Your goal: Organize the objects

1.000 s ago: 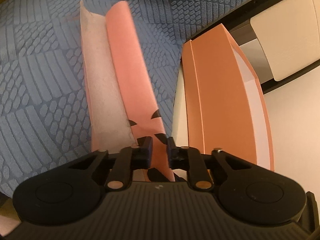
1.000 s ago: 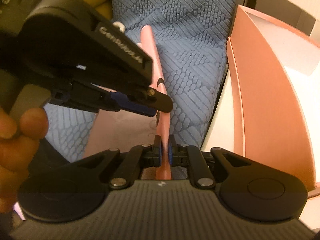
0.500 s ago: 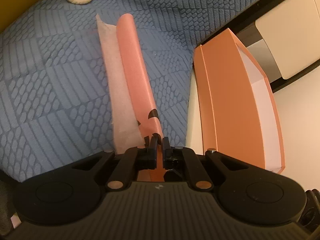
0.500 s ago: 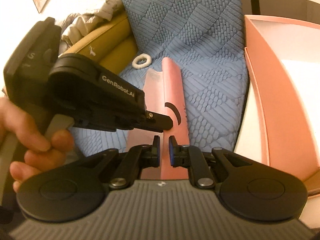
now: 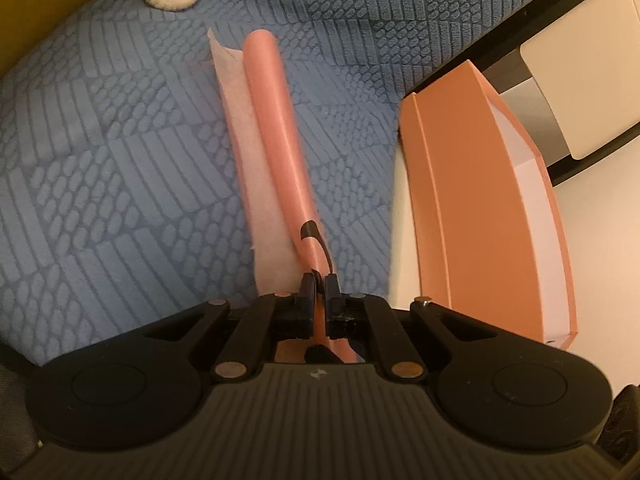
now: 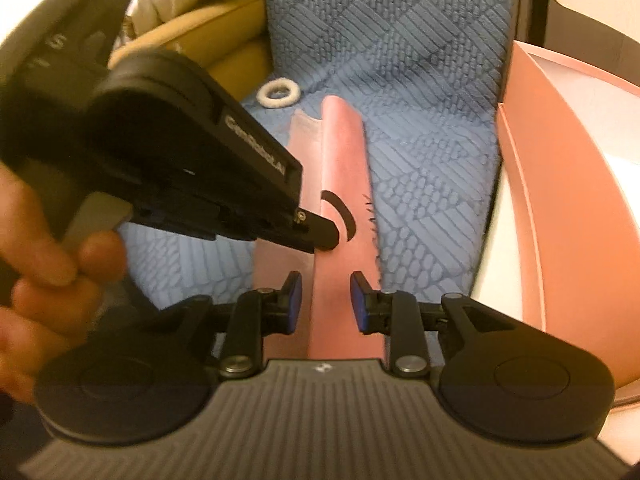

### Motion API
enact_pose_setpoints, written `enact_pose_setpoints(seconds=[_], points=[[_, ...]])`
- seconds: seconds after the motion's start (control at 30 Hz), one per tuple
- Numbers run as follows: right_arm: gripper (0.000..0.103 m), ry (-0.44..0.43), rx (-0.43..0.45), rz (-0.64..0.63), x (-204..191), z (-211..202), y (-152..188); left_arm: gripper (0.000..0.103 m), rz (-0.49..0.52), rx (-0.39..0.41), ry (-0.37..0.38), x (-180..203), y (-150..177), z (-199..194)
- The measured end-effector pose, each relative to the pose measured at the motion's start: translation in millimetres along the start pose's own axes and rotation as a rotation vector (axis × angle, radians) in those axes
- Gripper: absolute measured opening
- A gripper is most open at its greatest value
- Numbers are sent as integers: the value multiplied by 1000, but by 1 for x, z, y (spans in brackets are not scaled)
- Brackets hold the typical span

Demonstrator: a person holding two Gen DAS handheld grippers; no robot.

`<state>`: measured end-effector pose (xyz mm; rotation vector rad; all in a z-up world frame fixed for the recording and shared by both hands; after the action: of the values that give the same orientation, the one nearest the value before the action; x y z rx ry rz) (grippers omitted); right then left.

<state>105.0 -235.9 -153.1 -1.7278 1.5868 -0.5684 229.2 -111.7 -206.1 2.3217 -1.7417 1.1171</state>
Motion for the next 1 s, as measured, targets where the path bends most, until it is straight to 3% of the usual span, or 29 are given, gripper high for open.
enact_pose_setpoints(seconds=[0.2,0.3,0.47,0.8,1.0], points=[[29,-28,-12,54,1,4,1,6,-14,-17,-23,-16,0,5],[24,-26,-29,89,3,13,3,6,-19,-32,-30,-23,1,11],[19,-11,-73,105,6,30,7,6,-33,-43,2,-29,1,16],[19,2,-97,82,-2,33,3,6,-26,3,40,-24,-8,4],[19,-2,-96,100,0,32,3,6,52,17,58,-5,-12,3]])
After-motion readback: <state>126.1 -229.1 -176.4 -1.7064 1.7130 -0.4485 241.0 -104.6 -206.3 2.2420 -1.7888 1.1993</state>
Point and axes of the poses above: each gripper's, at about its wrist camera, not at the fingertips, and z roughly the way its jaws point, x to its right, y to its underside, the point moved 3 cm from there along z, roughly the way its jaws point, and after that the axes turned 7 degrees about x, right-handed, at the moved point
